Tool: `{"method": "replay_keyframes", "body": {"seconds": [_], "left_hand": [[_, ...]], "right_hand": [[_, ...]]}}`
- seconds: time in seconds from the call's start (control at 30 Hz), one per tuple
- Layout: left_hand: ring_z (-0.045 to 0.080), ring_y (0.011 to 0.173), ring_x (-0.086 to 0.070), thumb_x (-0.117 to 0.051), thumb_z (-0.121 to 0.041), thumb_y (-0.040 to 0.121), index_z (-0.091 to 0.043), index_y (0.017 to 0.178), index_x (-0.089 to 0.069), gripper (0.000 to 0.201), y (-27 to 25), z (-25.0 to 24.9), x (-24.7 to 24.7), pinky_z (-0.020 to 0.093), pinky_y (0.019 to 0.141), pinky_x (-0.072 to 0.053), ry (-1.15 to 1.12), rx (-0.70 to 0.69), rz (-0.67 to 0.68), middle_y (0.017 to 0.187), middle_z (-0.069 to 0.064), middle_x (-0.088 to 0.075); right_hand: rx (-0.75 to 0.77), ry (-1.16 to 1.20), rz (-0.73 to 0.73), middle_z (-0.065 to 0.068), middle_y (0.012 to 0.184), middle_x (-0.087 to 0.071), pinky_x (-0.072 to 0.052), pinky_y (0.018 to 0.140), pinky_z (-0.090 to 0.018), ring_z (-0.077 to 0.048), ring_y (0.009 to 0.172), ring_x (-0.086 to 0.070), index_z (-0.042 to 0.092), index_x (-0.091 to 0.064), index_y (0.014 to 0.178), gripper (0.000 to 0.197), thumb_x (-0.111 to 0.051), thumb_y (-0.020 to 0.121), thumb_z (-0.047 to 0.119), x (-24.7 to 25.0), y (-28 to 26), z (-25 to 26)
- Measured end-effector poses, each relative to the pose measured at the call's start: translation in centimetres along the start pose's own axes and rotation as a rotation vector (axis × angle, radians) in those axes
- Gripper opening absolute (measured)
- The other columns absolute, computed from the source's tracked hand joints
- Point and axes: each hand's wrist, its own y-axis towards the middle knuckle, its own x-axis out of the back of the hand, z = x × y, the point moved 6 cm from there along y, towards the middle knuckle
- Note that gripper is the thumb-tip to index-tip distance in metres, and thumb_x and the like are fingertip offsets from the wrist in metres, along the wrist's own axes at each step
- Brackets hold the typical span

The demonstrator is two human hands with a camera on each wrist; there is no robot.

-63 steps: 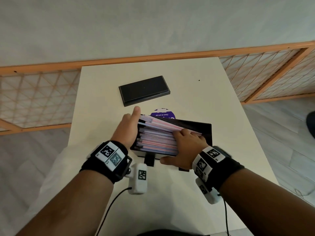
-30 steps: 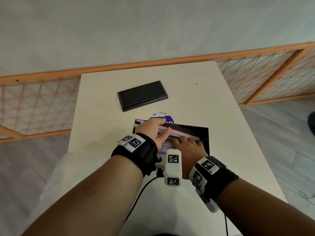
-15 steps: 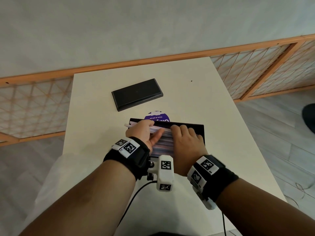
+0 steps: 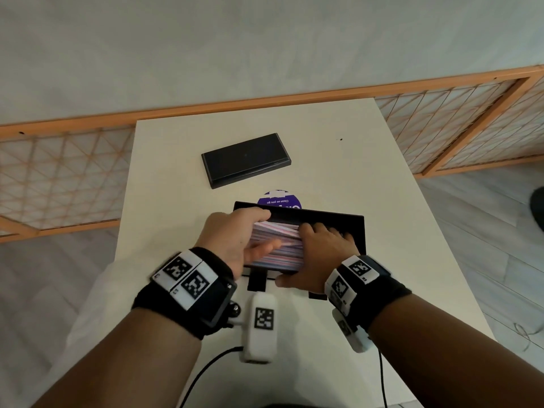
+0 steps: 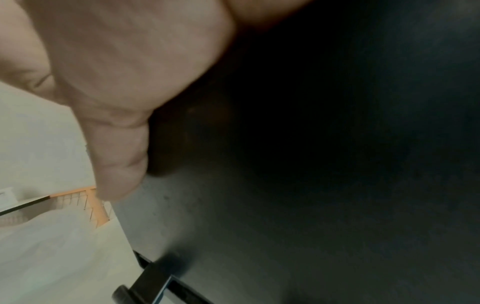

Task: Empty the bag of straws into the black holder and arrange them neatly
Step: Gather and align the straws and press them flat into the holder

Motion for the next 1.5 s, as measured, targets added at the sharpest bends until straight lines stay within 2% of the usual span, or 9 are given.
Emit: {"method": "replay_keyframes", "body": {"seconds": [0.1,0.17,0.27,0.37,0.47,0.67,0.8,1.07,1.5], "left_hand": [[0.029,0.066,-0.075,-0.077,-0.027,0.082,-0.003,0.119,-0.058,0.048,-0.2,-1.2,2.4,0.034,0.058,-0.060,0.345,-0.182,-0.137,0.116,0.015,-0.067],[0.017,0.083,-0.072,-0.075,-0.040,0.079,-0.020,0.123,-0.053,0.053,-1.1,-2.8,3.1,0.032,0.072,-0.057,0.720,-0.456,-0.223,0.114,-0.004,-0.063],[0.009,0.101,-0.056,-0.079,-0.050,0.071,-0.027,0.121,-0.054,0.061,-2.5,-3.2,0.1,0.025,0.082,-0.045,1.179,-0.869,0.010,0.111,-0.014,-0.057],[0.014,0.122,-0.044,-0.082,-0.065,0.058,-0.027,0.135,-0.043,0.094,-0.3,0.1,-2.5,0.033,0.103,-0.042,1.667,-0.831,0.305,0.131,-0.010,-0.050],[0.021,0.129,-0.042,-0.078,-0.061,0.066,-0.023,0.142,-0.032,0.097,1.6,2.2,-2.8,0.038,0.110,-0.035,1.973,-0.776,0.261,0.141,-0.003,-0.046],[0.022,0.127,-0.044,-0.069,-0.051,0.081,-0.022,0.135,-0.037,0.069,0.7,5.0,-2.9,0.038,0.104,-0.036,1.927,-0.806,0.217,0.137,-0.002,-0.047],[0.017,0.119,-0.044,-0.062,-0.072,0.071,-0.027,0.130,-0.041,0.077,0.2,4.2,-2.4,0.035,0.105,-0.036,1.797,-0.936,0.181,0.129,-0.008,-0.050],[0.018,0.124,-0.043,-0.079,-0.050,0.066,-0.023,0.131,-0.038,0.081,1.6,4.9,-3.1,0.039,0.104,-0.044,1.671,-0.837,0.313,0.132,-0.004,-0.046],[0.025,0.128,-0.049,-0.077,-0.053,0.065,-0.025,0.139,-0.038,0.088,2.4,6.0,-5.0,0.049,0.109,-0.040,1.915,-0.664,0.295,0.137,-0.001,-0.046]], "right_hand": [[0.004,-0.004,0.007,0.001,0.128,-0.051,-0.039,0.105,-0.051,-0.026,0.118,-0.053,0.029,-0.037,0.132,0.105,-0.057,0.049,0.090,-0.1,0.1,-0.1],[0.003,-0.011,0.006,0.002,0.127,-0.049,-0.039,0.104,-0.051,-0.026,0.117,-0.052,0.030,-0.039,0.133,0.104,-0.057,0.049,0.089,-0.2,0.0,-0.2],[-0.001,-0.037,0.014,0.002,0.130,-0.050,-0.038,0.104,-0.053,-0.027,0.120,-0.051,0.028,-0.039,0.133,0.106,-0.056,0.048,0.089,-0.2,0.0,0.0],[0.010,-0.068,0.058,0.003,0.131,-0.053,-0.034,0.107,-0.055,-0.028,0.123,-0.050,0.030,-0.038,0.135,0.103,-0.059,0.050,0.086,-0.3,0.1,0.1],[0.029,-0.106,0.067,0.007,0.128,-0.055,-0.033,0.107,-0.053,-0.027,0.121,-0.051,0.033,-0.039,0.133,0.090,-0.064,0.057,0.074,-0.1,-0.4,-0.3],[0.105,-0.124,0.091,0.007,0.130,-0.054,-0.030,0.109,-0.053,-0.028,0.123,-0.049,0.032,-0.038,0.130,0.083,-0.068,0.059,0.065,-0.9,-2.1,-1.0],[0.123,-0.119,0.081,0.006,0.133,-0.052,-0.033,0.110,-0.048,-0.026,0.125,-0.049,0.030,-0.037,0.132,0.096,-0.067,0.054,0.078,-0.6,-2.5,-1.6],[0.092,-0.165,-0.043,0.003,0.118,-0.051,-0.039,0.094,-0.043,-0.025,0.110,-0.047,0.031,-0.048,0.120,0.098,-0.048,0.045,0.094,0.2,-2.9,-1.0],[0.127,-0.163,0.077,0.000,0.139,-0.047,-0.029,0.112,-0.055,-0.029,0.129,-0.045,0.028,-0.035,0.140,0.108,-0.067,0.051,0.079,-1.5,-2.0,-0.3]]}}
